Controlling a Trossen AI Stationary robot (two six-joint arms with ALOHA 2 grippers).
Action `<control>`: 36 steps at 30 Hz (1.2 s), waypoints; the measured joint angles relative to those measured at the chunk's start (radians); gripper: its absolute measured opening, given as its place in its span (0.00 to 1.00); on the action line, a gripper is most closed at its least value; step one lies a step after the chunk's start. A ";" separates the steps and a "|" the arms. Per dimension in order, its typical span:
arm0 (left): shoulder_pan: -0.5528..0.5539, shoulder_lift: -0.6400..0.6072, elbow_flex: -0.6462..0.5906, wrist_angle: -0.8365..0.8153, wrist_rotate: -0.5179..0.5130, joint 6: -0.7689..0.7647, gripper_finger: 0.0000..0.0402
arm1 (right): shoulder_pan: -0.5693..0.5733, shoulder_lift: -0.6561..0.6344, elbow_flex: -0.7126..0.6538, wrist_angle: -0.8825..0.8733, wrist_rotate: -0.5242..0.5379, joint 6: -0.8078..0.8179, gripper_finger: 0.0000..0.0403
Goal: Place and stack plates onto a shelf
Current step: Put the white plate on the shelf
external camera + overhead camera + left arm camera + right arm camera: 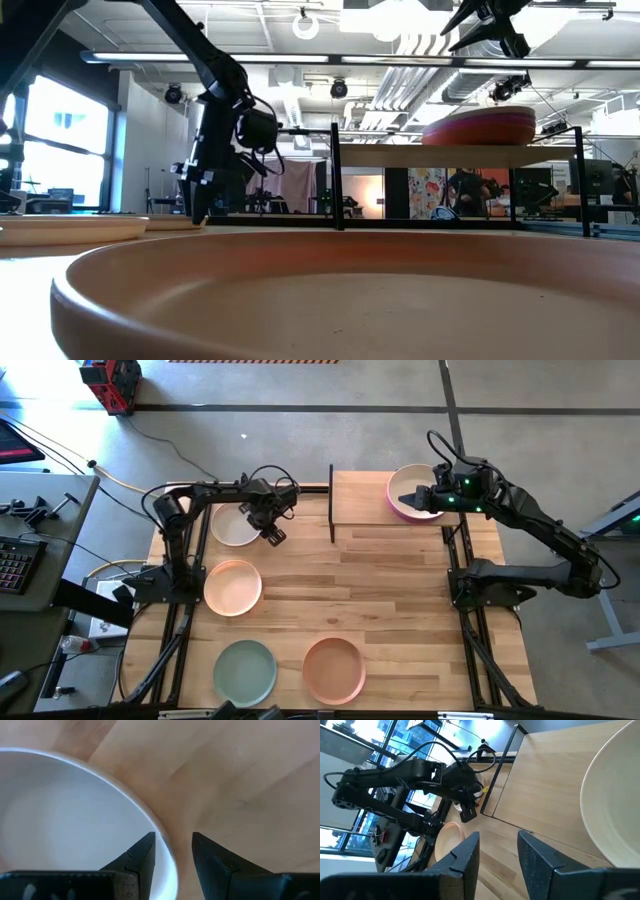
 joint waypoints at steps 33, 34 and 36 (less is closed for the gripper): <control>-0.056 -0.033 0.002 -0.071 -0.030 0.195 0.01 | 0.000 0.002 0.000 0.000 0.001 -0.052 0.28; -0.062 -0.052 0.003 -0.071 -0.038 0.205 0.01 | 0.000 0.002 0.000 0.000 0.001 -0.052 0.28; -0.065 -0.092 0.003 -0.071 -0.039 0.214 0.01 | 0.000 0.003 0.000 0.000 0.001 -0.052 0.28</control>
